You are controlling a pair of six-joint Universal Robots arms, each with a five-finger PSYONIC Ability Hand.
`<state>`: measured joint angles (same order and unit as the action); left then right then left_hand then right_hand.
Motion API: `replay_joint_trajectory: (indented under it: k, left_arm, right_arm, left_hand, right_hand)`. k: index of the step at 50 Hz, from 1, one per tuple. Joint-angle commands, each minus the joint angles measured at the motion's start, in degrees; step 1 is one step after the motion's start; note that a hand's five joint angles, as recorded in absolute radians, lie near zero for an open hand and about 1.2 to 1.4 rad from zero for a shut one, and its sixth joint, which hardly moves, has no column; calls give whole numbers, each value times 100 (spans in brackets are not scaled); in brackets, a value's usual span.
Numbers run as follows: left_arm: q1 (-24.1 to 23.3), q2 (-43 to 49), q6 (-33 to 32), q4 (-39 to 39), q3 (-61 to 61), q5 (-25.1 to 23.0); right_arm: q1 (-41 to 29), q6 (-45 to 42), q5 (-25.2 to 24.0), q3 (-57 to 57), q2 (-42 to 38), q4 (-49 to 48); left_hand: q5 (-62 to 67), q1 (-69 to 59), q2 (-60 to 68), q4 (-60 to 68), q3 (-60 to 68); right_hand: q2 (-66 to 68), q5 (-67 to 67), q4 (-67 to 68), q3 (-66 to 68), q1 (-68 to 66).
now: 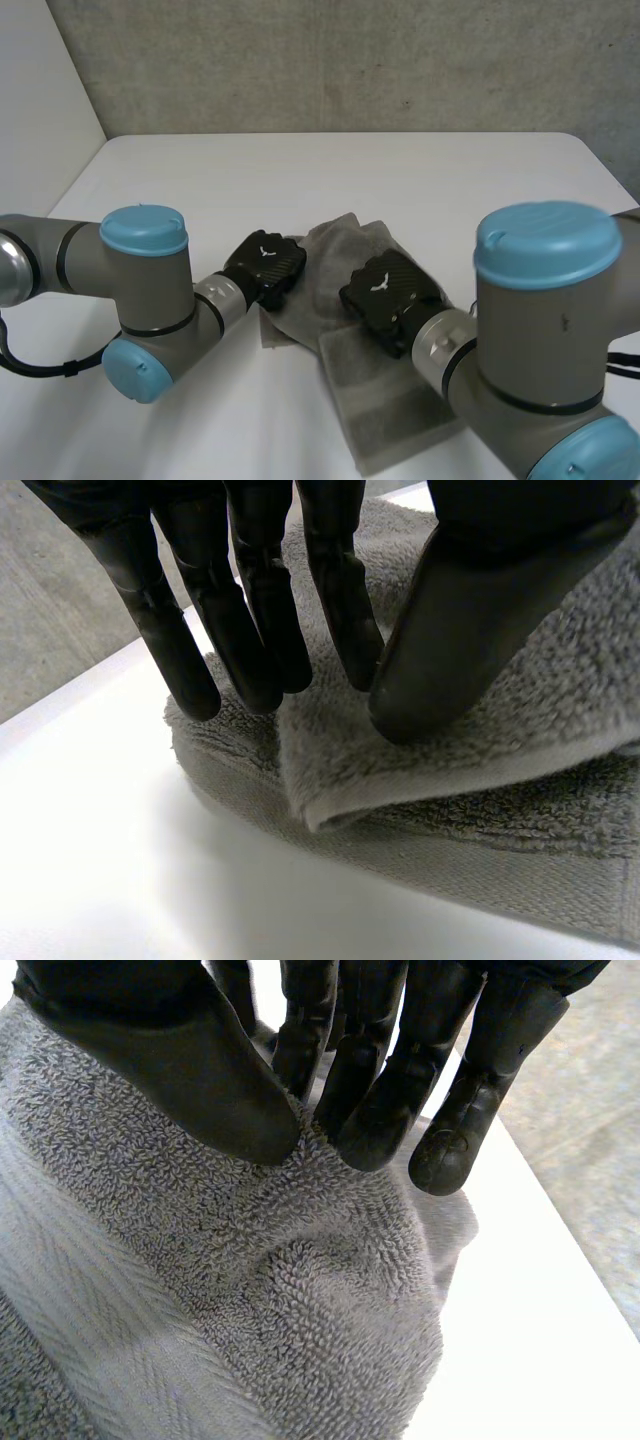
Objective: Fold the towel.
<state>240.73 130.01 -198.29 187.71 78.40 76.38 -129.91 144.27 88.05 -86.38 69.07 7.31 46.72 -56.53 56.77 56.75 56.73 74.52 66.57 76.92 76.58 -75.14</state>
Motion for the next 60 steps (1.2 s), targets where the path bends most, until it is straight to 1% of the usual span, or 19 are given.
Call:
replay_joint_trajectory:
  k: [1,2,3,5,7,27,35,37,38,40,43,45,46,48,54,56,57,59,60]
  left_arm:
    - [1,7,-26,-15,17,-97]
    - [1,7,-26,-15,17,-150]
    - [1,7,-26,-15,17,-150]
    - [1,-2,-17,-15,17,-229]
    - [1,-2,-17,-15,17,-238]
    - [1,130,-61,12,-1,-229]
    - [1,271,18,205,-45,-159]
    - [1,253,62,336,-53,-133]
    - [1,253,62,337,-53,-133]
    - [1,183,298,416,-62,-28]
    - [1,130,519,416,-80,34]
    - [18,-106,1070,425,-97,96]
    - [18,-107,1073,425,-97,96]
    - [62,-369,1537,416,-141,96]
    - [88,-722,1890,425,-405,87]
    - [123,-757,1882,425,-833,113]
    - [124,-757,1882,425,-836,114]
    - [246,-661,1838,460,-1535,210]
    - [247,-661,1838,460,-1539,210]
  right_arm:
    - [247,189,-24,112,168,25]
    - [273,181,-24,113,177,33]
    - [273,180,-24,113,177,33]
    - [308,145,-33,121,186,60]
    - [343,137,-33,130,178,69]
    - [581,137,-24,201,116,77]
    - [581,137,-24,218,107,77]
    - [581,137,-24,218,107,77]
    - [581,137,-24,218,107,77]
    - [590,137,-24,227,107,77]
    - [599,137,-24,227,107,77]
    - [599,128,-33,227,107,77]
    - [599,128,-33,227,107,77]
    - [599,128,-42,262,125,69]
    - [599,163,-95,526,116,-81]
    - [599,172,-130,937,20,-675]
    - [599,172,-130,939,19,-678]
    - [642,128,-313,1341,-173,-1701]
    - [642,128,-314,1343,-174,-1707]
  left_hand:
    - [-1530,1511,-1536,-1533,-1532]
    - [-2288,2269,-2293,-2291,-2289]
    - [-2296,2277,-2301,-2298,-2297]
    - [-3552,3533,-3557,-3554,-3553]
    - [-3790,3771,-3796,-3793,-3792]
    - [-3860,3841,-3865,-3863,-3861]
    - [-2413,2394,-2419,-2416,-2415]
    - [-623,604,-628,-626,-624]
    - [-614,595,-619,-616,-615]
    - [526,-545,521,523,525]
    - [766,-785,760,763,765]
    - [1451,-1470,1446,1449,1450]
    - [1455,-1474,1450,1453,1454]
    - [1774,-1793,1769,1772,1773]
    - [1826,-1845,1820,1823,1824]
    - [2110,-2129,2104,2107,2108]
    - [2111,-2130,2106,2109,2110]
    - [2328,-2347,2323,2325,2327]
    - [2328,-2347,2323,2325,2327]
  right_hand:
    - [548,343,308,342,-486]
    - [548,343,308,342,-486]
    - [548,343,308,342,-486]
    - [548,343,308,342,-486]
    - [548,343,308,342,-486]
    - [548,343,308,342,-486]
    - [548,343,308,342,-486]
    - [548,343,308,342,-486]
    - [548,343,308,342,-486]
    - [548,343,308,342,-486]
    - [548,343,308,342,-486]
    - [548,343,308,342,-486]
    - [548,343,308,342,-486]
    - [548,343,308,342,-486]
    - [548,343,308,342,-486]
    - [548,343,308,342,-486]
    - [548,343,308,342,-486]
    - [548,343,308,342,-486]
    - [548,343,308,342,-486]
